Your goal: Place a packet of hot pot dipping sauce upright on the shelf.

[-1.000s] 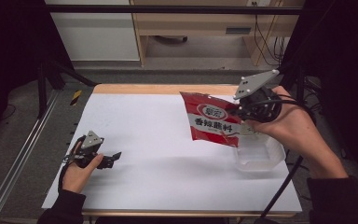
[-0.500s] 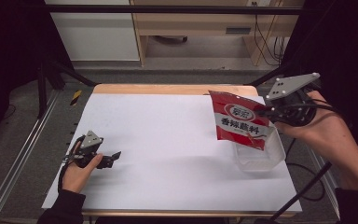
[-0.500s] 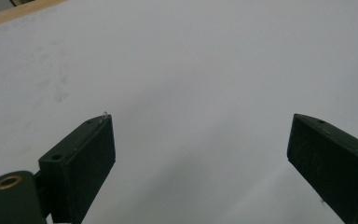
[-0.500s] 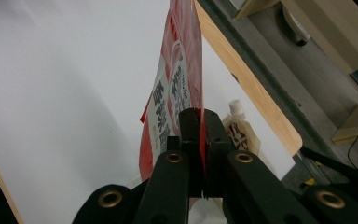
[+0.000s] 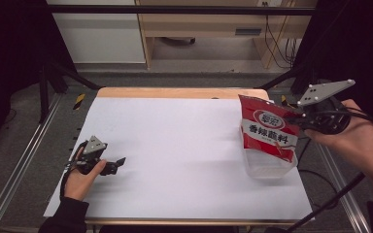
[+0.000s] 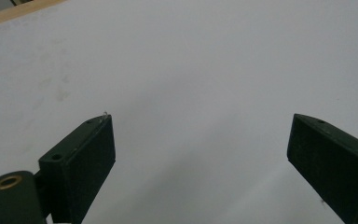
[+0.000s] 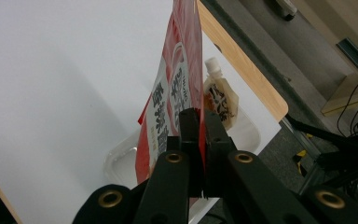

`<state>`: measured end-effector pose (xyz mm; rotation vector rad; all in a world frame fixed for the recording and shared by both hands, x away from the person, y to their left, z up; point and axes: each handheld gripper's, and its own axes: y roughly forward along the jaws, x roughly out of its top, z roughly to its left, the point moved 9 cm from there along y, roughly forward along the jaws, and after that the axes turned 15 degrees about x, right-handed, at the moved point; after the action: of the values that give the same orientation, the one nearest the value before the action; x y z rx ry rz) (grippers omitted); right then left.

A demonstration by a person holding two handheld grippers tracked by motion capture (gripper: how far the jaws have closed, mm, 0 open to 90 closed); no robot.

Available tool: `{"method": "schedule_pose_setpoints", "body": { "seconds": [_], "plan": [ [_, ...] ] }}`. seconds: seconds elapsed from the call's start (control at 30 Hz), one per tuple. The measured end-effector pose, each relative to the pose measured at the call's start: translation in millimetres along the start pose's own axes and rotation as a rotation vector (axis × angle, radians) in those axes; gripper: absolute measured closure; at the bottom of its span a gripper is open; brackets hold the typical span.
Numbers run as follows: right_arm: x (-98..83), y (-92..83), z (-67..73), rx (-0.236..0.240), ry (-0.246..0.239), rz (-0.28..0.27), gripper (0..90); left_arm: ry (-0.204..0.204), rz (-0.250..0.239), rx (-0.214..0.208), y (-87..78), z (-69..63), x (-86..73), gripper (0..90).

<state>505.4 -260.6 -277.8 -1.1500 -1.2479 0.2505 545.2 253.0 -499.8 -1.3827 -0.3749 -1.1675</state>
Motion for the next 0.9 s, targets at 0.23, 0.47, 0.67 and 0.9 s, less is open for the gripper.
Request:
{"method": "schedule_pose_setpoints", "body": {
  "seconds": [0.23, 0.47, 0.67, 0.9],
  "plan": [
    [-12.2, 3.8, -12.1, -0.015, 0.034, -0.001, 89.8, -0.002, 0.002, -0.002, -0.1, -0.6, 0.0, 7.7],
    [-13.9, 14.8, -17.1, -0.008, 0.044, -0.001, 89.8, -0.003, 0.001, -0.003, 0.1, -0.3, -0.1, 7.7],
    [-16.9, 25.9, -21.8, -0.003, 0.053, 0.004, 89.8, -0.003, -0.003, -0.004, -0.2, -0.5, 0.3, 7.7],
    [-20.4, 34.0, -23.9, 0.008, 0.070, -0.011, 89.8, -0.008, -0.003, -0.003, -0.4, 0.1, 0.3, 7.7]
  ]
}}
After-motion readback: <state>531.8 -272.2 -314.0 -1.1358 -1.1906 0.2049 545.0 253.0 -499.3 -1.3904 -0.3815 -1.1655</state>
